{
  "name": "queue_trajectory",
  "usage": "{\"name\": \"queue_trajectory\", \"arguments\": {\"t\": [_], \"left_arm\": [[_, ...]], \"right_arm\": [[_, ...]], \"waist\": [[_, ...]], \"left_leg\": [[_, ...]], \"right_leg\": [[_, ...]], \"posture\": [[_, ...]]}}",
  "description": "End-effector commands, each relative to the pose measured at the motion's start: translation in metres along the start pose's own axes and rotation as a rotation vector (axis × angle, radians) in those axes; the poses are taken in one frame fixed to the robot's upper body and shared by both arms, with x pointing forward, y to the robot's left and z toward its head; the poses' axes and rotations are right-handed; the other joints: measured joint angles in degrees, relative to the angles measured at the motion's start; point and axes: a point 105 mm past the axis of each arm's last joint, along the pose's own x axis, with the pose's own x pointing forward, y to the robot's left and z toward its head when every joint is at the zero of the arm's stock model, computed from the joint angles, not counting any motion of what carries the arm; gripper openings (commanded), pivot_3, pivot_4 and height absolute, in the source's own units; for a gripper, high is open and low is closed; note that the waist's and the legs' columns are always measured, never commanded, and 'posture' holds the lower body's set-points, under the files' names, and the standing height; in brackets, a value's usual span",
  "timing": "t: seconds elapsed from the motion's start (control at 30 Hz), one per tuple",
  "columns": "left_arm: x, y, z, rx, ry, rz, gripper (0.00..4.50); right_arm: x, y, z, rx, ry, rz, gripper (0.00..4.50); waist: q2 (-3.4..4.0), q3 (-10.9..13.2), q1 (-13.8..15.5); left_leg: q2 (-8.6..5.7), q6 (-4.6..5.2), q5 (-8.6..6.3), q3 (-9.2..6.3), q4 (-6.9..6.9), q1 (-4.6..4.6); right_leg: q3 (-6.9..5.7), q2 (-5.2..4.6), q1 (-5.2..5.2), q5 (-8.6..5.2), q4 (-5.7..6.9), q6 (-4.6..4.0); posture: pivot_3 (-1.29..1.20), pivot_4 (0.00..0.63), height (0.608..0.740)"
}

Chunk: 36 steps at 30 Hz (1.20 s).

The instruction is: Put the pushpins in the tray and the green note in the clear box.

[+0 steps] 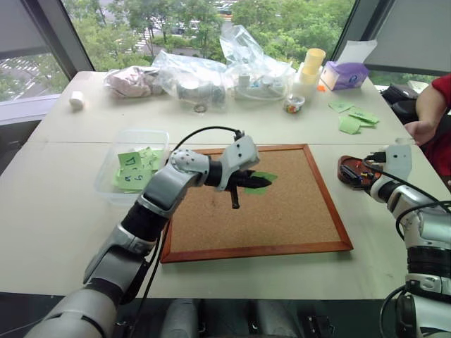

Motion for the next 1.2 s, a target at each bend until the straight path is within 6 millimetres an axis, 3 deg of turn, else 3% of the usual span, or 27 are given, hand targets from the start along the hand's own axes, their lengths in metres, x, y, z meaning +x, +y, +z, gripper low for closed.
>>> {"name": "queue_trajectory", "arguments": {"t": [0.03, 0.3, 0.57, 0.63, 0.7, 0.8, 0.87, 0.97, 1.03, 1.1, 1.2], "left_arm": [[-0.001, -0.003, 0.006, 0.041, -0.018, 0.000, 0.00], [-0.002, 0.004, 0.008, 0.020, -0.030, 0.040, 0.00], [-0.008, 0.018, 0.010, 0.001, -0.039, 0.139, 0.00], [-0.029, 0.058, 0.027, -0.049, -0.094, 0.426, 0.00], [-0.056, 0.087, 0.030, -0.104, -0.080, 0.673, 0.00], [-0.091, 0.103, 0.031, -0.121, -0.037, 0.913, 0.00], [-0.131, 0.111, 0.024, -0.197, -0.007, 1.174, 0.00], [-0.165, 0.110, 0.012, -0.282, 0.043, 1.378, 0.00], [-0.200, 0.101, -0.006, -0.329, 0.125, 1.530, 0.00], [-0.221, 0.093, -0.020, -0.393, 0.179, 1.613, 0.00], [-0.231, 0.086, -0.040, -0.525, 0.213, 1.623, 0.00]], "right_arm": [[-0.002, -0.002, 0.016, -0.015, -0.064, -0.010, 4.44], [-0.006, -0.021, 0.035, 0.069, -0.161, -0.116, 4.44], [-0.007, -0.016, 0.035, 0.046, -0.157, -0.090, 4.44], [-0.013, 0.009, 0.052, 0.001, -0.214, 0.050, 4.44], [-0.025, 0.042, 0.067, -0.049, -0.262, 0.221, 4.44], [-0.045, 0.086, 0.081, -0.089, -0.291, 0.458, 4.44], [-0.066, 0.128, 0.084, -0.122, -0.272, 0.694, 4.44], [-0.080, 0.156, 0.080, -0.174, -0.233, 0.843, 4.44], [-0.087, 0.179, 0.074, -0.231, -0.195, 0.950, 4.44], [-0.091, 0.191, 0.069, -0.263, -0.170, 1.010, 4.44], [-0.094, 0.202, 0.064, -0.292, -0.148, 1.066, 4.44]], "waist": [[0.00, 0.0, 0.0], [0.00, 0.0, 0.0], [0.01, 0.0, 0.0], [0.02, 0.0, 0.1], [0.04, 0.0, 0.0], [0.13, 0.0, -0.4], [0.13, 0.0, -0.2], [0.08, 0.0, 0.1], [0.05, 0.0, 0.2], [0.03, 0.0, 0.2], [-0.05, 0.1, 0.4]], "left_leg": [[0.01, 0.00, 0.00, 0.00, 0.00, 0.00], [0.00, 0.00, 0.00, 0.01, 0.01, 0.00], [0.01, -0.01, 0.00, 0.02, 0.01, 0.01], [0.01, -0.01, 0.00, 0.02, 0.01, 0.01], [0.02, 0.00, 0.00, -0.02, 0.03, -0.03], [0.08, 0.00, 0.00, -0.02, 0.00, -0.04], [0.10, -0.01, 0.00, -0.01, -0.06, 0.00], [0.14, -0.01, 0.00, -0.05, -0.02, -0.04], [0.09, -0.01, 0.00, -0.05, 0.04, -0.05], [0.06, 0.00, 0.00, -0.04, 0.04, -0.04], [0.07, -0.01, 0.00, -0.07, 0.04, -0.05]], "right_leg": [[0.00, 0.00, 0.00, 0.00, 0.00, 0.00], [0.00, -0.01, 0.00, 0.00, 0.01, 0.00], [0.00, 0.00, 0.00, 0.00, 0.02, 0.00], [0.00, 0.00, 0.00, 0.00, 0.02, 0.00], [0.00, 0.00, -0.01, 0.00, 0.03, 0.01], [0.03, 0.07, -0.08, 0.01, 0.06, 0.02], [0.02, 0.08, -0.08, 0.01, 0.06, 0.01], [-0.03, 0.08, -0.07, 0.01, 0.06, 0.01], [-0.04, 0.01, -0.05, 0.01, 0.08, 0.01], [-0.04, -0.02, -0.05, 0.01, 0.08, 0.01], [-0.11, -0.03, -0.05, 0.01, 0.10, 0.01]], "posture": [[0.00, 0.150, 0.735], [0.00, 0.150, 0.735], [0.00, 0.150, 0.735], [0.00, 0.150, 0.735], [0.00, 0.150, 0.735], [0.00, 0.150, 0.735], [0.00, 0.150, 0.735], [0.00, 0.150, 0.735], [0.00, 0.150, 0.735], [0.00, 0.150, 0.735], [0.00, 0.150, 0.735]]}}
